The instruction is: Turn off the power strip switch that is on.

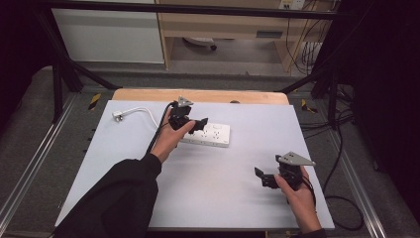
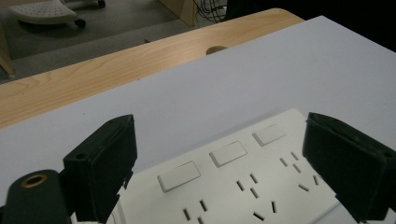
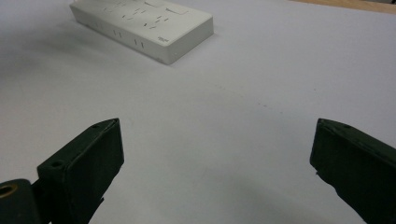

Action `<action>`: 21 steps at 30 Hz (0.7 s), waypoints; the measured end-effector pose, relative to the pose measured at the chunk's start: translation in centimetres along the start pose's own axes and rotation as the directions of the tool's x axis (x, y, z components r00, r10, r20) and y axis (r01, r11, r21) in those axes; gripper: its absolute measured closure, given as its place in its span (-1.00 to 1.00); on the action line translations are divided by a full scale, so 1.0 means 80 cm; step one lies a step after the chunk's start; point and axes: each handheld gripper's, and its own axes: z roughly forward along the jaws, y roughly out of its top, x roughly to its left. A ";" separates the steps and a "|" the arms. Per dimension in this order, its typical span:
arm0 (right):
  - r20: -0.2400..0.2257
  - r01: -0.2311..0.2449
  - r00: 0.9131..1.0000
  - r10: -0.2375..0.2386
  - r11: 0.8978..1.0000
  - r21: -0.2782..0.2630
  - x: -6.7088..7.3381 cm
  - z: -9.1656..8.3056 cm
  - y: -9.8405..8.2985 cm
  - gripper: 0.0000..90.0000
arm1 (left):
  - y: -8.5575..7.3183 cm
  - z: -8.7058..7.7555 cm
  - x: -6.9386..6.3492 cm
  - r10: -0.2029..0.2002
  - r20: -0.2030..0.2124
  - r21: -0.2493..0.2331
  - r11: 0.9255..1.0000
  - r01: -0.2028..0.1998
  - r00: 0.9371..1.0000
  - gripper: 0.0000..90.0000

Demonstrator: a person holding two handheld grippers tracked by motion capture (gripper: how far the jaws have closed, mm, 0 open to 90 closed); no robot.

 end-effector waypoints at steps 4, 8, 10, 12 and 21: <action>-0.002 0.002 1.000 -0.002 1.000 0.001 0.000 0.000 0.000 -0.93 | 0.000 -0.006 0.001 0.002 0.008 0.008 1.000 -0.002 1.000 -0.76; -0.003 0.006 1.000 -0.006 1.000 0.002 0.000 0.000 0.000 -0.93 | 0.002 -0.015 0.000 0.009 0.013 0.009 1.000 -0.009 1.000 -0.76; -0.005 0.007 1.000 -0.007 1.000 0.003 0.000 0.000 0.000 -0.93 | 0.003 -0.019 0.000 0.004 0.020 0.008 1.000 -0.004 1.000 -0.76; -0.006 0.010 1.000 -0.010 1.000 0.001 0.001 0.001 0.000 -0.93 | 0.004 -0.023 -0.002 0.001 0.025 -0.003 1.000 -0.001 1.000 -0.76; -0.007 0.013 1.000 -0.013 1.000 0.007 0.001 0.002 0.000 -0.93 | 0.010 -0.041 -0.006 0.008 0.066 -0.025 1.000 -0.007 0.998 -0.77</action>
